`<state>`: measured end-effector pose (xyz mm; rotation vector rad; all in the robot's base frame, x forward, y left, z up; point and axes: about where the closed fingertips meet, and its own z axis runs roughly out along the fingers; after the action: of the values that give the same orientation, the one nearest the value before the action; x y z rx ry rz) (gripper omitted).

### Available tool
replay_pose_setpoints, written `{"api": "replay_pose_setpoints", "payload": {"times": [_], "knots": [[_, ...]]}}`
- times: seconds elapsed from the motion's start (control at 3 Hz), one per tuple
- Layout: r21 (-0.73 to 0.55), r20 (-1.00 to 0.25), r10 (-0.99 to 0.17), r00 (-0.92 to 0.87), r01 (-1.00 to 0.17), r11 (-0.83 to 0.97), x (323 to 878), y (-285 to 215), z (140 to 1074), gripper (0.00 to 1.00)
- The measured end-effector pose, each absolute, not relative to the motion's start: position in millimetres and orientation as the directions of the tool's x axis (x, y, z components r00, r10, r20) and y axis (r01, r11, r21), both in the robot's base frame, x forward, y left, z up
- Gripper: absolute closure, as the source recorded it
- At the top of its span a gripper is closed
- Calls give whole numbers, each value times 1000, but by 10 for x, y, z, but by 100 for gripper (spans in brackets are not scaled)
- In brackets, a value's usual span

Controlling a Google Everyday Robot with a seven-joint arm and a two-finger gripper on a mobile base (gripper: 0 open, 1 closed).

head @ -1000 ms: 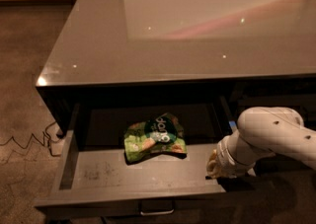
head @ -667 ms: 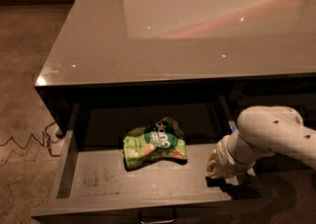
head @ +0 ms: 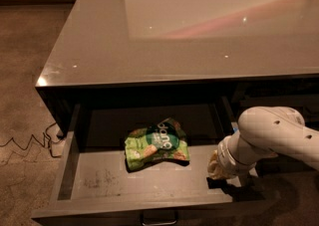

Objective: Open top drawer

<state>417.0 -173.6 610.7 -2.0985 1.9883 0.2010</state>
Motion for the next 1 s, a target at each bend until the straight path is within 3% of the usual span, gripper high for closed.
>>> {"api": "replay_pose_setpoints", "payload": {"times": [0.33,0.67,1.0], "knots": [[-81,-265,-962,63,-996,-43,4170,-1736,6107,27],[-81,-265,-962,63,-996,-43,4170,-1736,6107,4],[-81,-265,-962,63,-996,-43,4169,-1736,6107,0]]}}
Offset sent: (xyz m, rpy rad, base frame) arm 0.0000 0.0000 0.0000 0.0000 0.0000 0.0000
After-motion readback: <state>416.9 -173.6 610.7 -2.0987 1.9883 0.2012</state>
